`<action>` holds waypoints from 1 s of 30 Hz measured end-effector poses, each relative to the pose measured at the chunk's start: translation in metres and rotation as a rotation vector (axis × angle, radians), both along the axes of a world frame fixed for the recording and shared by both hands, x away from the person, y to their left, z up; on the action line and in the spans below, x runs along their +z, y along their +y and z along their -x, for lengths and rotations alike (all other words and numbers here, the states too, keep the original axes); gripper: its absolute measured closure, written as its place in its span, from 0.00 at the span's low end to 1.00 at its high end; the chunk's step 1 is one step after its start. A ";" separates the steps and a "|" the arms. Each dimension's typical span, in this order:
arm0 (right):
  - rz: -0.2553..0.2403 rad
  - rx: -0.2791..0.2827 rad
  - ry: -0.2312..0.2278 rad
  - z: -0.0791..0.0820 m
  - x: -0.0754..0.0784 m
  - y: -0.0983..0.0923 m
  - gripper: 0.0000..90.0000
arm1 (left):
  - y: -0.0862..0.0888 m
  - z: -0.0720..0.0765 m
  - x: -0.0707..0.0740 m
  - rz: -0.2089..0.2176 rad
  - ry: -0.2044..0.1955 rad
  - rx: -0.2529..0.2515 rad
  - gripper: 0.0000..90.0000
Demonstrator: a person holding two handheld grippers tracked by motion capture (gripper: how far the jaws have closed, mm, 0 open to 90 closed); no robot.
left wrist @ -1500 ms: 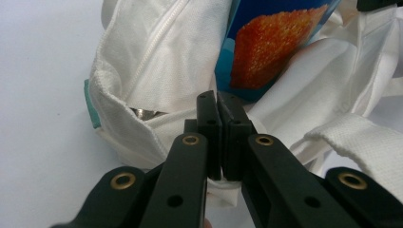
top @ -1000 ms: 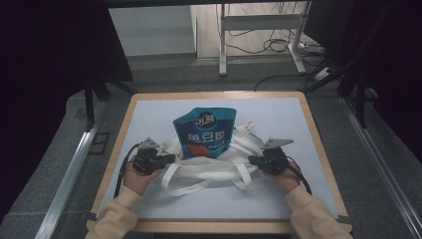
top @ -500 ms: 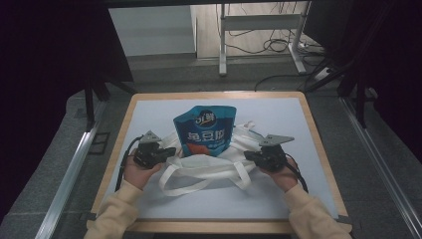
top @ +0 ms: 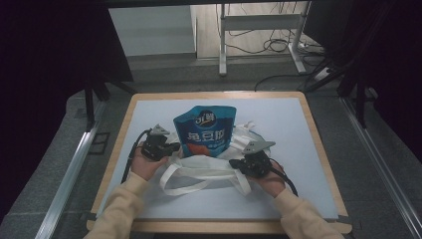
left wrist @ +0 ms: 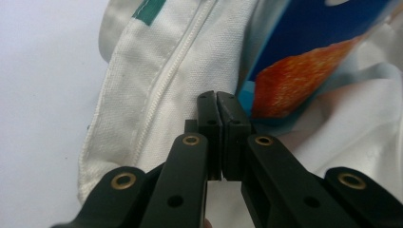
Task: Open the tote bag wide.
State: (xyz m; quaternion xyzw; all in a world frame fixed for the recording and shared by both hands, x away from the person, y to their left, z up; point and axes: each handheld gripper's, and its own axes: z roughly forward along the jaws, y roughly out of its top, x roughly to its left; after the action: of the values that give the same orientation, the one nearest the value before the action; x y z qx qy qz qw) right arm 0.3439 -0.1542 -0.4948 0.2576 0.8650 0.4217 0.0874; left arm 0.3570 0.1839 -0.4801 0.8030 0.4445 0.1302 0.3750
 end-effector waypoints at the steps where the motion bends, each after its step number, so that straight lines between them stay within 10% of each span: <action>1: 0.006 0.005 0.003 0.001 -0.002 0.000 0.99 | 0.000 -0.001 -0.001 -0.004 0.006 0.004 0.99; 30: 0.049 0.046 0.012 0.020 -0.022 0.001 0.99 | -0.001 -0.020 -0.003 0.040 0.023 0.048 0.99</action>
State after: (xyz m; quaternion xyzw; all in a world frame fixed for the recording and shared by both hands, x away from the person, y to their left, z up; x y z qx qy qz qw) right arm 0.3244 -0.1532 -0.5169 0.2381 0.8812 0.4006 0.0791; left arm 0.3768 0.1828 -0.4831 0.7857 0.4707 0.1209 0.3827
